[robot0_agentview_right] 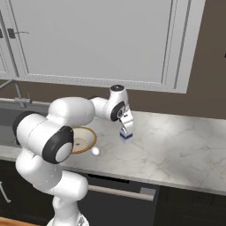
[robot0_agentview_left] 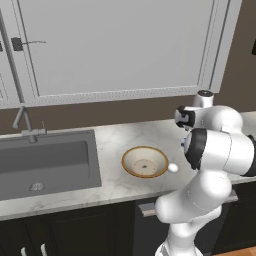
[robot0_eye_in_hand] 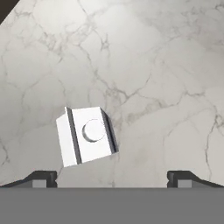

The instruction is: Gather the eggs and milk located in the vicinity of the sink area and place them right next to the bowl.

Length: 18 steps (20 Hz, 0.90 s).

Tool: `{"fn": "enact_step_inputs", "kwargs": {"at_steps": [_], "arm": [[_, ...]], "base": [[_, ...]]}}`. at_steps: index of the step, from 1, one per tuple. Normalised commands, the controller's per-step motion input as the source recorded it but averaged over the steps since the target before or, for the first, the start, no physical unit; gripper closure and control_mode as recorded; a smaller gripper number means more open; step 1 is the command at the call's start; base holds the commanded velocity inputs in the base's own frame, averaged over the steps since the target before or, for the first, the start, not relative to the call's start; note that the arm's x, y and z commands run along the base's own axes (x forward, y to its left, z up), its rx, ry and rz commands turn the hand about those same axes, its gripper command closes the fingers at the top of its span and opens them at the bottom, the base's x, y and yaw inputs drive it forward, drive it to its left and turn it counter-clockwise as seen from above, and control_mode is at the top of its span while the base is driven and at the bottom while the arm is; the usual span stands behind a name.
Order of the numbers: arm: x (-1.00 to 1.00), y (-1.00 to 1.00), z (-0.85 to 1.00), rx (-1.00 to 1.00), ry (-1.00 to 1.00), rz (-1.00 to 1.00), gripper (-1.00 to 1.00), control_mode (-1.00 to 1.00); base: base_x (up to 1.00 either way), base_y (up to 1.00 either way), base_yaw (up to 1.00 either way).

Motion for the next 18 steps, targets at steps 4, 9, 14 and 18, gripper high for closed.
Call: {"fn": "enact_step_inputs", "kwargs": {"at_steps": [4,9,14,18], "arm": [[0.0,-0.15,0.0,0.0,0.0,0.19,-1.0,-1.0],[0.21,-0.06,-0.02,0.0,0.0,0.05,-1.0,-1.0],[0.24,0.0,-0.11,0.0,0.0,0.0,-1.0,-1.0],[0.23,0.0,-0.14,0.01,0.0,0.0,-1.0,-1.0]], "base": [[0.0,0.0,0.0],[0.0,0.0,0.0],[0.0,0.0,0.0],[0.0,0.0,0.0]]}}
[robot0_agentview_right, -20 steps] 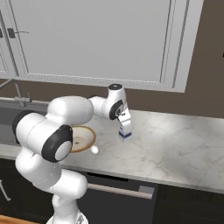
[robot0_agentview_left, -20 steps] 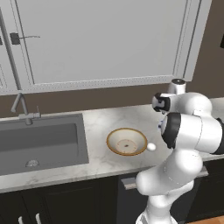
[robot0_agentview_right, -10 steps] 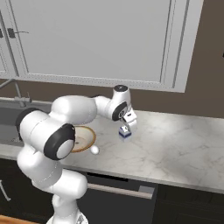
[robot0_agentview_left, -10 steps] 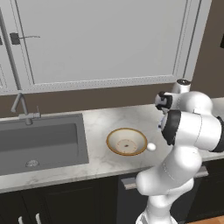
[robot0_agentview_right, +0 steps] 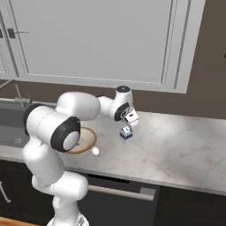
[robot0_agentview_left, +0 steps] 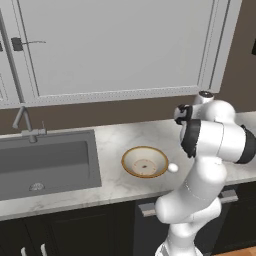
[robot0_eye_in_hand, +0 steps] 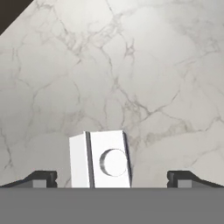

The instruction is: Gather the eggs and milk located in the vicinity of the sink area and place them right next to the bowl.

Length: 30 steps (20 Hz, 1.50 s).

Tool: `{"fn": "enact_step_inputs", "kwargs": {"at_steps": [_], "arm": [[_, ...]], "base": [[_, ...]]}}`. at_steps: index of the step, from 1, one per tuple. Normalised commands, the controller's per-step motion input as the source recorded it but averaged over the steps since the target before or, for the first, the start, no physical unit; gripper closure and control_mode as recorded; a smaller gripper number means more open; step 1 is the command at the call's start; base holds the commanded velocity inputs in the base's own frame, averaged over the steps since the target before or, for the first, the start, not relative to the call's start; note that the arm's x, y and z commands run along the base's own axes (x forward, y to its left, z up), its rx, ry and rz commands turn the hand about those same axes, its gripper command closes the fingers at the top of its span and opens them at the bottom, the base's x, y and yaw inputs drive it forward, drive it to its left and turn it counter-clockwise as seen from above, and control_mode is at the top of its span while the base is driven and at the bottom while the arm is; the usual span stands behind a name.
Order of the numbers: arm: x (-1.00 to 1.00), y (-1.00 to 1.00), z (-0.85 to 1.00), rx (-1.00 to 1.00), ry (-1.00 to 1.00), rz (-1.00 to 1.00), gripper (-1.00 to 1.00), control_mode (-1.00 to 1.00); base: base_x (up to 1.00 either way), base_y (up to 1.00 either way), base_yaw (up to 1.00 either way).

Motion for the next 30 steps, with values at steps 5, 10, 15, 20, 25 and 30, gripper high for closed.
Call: {"fn": "enact_step_inputs", "kwargs": {"at_steps": [5,10,15,20,25,30], "arm": [[0.02,0.0,-0.08,0.0,0.0,0.0,-1.0,-1.0],[0.03,0.0,-0.25,0.0,0.0,0.0,-1.0,-1.0],[0.0,0.0,-0.13,0.0,0.0,0.0,-1.0,-1.0],[0.0,0.0,-0.23,0.0,0.0,0.0,-1.0,-1.0],[0.01,0.0,-0.23,0.0,0.0,0.0,-1.0,-1.0],[0.02,0.0,-0.2,0.0,0.0,0.0,-1.0,-1.0]], "base": [[0.0,0.0,0.0],[0.0,0.0,0.0],[0.0,0.0,0.0],[0.0,0.0,0.0],[0.0,0.0,0.0],[0.0,0.0,0.0]]}}
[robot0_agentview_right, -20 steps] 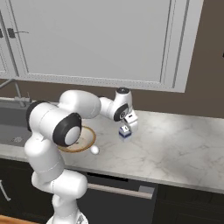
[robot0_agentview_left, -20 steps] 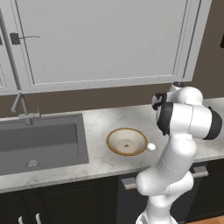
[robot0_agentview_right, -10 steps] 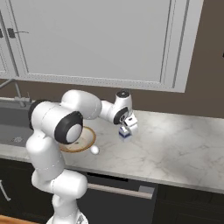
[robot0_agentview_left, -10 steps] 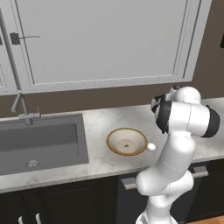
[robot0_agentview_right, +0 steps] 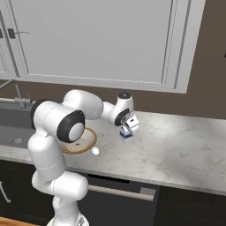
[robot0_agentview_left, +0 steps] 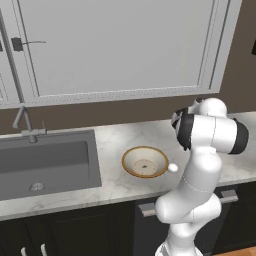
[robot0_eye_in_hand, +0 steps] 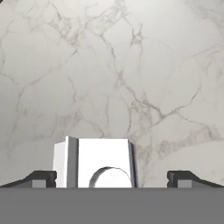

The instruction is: Gather the eggs and milk located in the vicinity of the sink area and place them right next to the bowl.

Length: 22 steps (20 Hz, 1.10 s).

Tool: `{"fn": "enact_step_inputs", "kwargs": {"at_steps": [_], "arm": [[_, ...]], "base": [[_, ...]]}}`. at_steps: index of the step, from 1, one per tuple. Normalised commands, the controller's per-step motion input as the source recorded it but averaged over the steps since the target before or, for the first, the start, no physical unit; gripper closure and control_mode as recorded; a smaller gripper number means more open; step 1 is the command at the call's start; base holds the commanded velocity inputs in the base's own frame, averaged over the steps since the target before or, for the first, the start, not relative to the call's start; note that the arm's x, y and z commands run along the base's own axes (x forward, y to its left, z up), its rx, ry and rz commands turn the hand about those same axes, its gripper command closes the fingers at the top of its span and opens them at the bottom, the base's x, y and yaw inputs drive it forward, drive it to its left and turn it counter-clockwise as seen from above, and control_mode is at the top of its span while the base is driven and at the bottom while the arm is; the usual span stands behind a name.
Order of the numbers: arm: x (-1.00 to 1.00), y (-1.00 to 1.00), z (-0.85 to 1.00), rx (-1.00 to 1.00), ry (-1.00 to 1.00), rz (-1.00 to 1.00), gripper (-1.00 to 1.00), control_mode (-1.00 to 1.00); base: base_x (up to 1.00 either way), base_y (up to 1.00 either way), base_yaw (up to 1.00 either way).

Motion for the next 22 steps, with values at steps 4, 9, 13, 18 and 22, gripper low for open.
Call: {"fn": "enact_step_inputs", "kwargs": {"at_steps": [4,9,13,18,22], "arm": [[0.0,0.0,-0.05,0.0,0.0,0.0,-1.0,-1.0],[0.0,0.0,-0.05,0.0,0.06,0.0,-1.0,-1.0],[0.0,0.0,0.0,0.0,0.0,0.0,1.0,-1.0],[0.0,0.0,0.0,0.0,0.0,0.0,1.0,-1.0],[0.0,0.0,0.0,0.0,0.0,0.0,1.0,-1.0]], "base": [[0.0,0.0,0.0],[0.0,0.0,0.0],[0.0,0.0,0.0],[0.0,0.0,0.0],[0.0,0.0,0.0]]}}
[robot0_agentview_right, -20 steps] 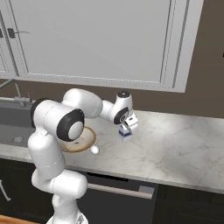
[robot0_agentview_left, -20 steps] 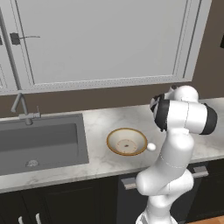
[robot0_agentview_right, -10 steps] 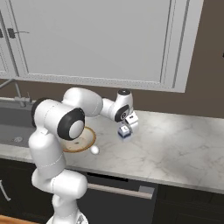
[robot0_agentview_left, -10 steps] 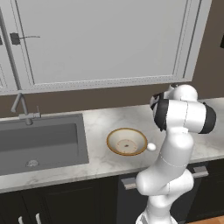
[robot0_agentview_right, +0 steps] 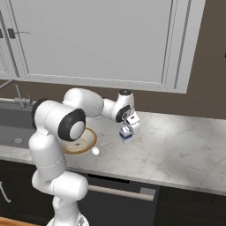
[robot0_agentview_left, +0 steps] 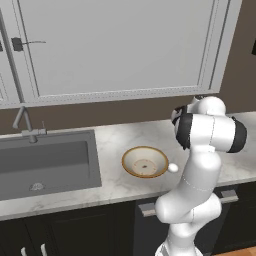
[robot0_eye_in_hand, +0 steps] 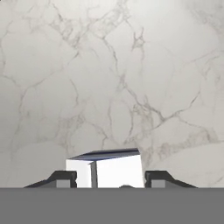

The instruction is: Gather the eggs and milk located in the vicinity of the sink area and place them right next to the bowl.

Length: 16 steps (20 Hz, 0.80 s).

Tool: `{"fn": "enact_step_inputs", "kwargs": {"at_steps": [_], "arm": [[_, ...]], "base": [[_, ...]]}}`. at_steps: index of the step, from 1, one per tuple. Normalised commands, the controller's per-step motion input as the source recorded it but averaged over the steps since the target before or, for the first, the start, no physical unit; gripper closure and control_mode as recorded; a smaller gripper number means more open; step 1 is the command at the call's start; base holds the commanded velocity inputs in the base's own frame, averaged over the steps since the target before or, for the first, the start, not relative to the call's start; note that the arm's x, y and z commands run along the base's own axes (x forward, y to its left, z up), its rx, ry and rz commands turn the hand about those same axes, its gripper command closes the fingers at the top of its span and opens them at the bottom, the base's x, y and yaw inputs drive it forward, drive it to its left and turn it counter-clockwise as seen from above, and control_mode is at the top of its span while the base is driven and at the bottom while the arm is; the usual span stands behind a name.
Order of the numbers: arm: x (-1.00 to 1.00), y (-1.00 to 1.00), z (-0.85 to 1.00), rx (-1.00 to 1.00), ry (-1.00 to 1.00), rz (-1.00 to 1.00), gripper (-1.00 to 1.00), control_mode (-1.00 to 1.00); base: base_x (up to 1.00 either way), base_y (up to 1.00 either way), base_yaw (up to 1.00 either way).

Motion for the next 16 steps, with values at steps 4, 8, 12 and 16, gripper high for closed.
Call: {"fn": "enact_step_inputs", "kwargs": {"at_steps": [4,8,12,16], "arm": [[0.0,0.0,0.0,0.0,0.0,0.0,1.0,-1.0],[-0.18,-0.01,0.18,0.0,0.0,0.1,1.0,-1.0],[-0.39,0.0,0.51,0.01,-0.01,0.15,1.0,-1.0],[-0.31,0.01,0.19,0.04,0.0,0.16,1.0,-1.0]], "base": [[0.0,0.0,0.0],[0.0,0.0,0.0],[0.0,0.0,0.0],[0.0,0.0,0.0]]}}
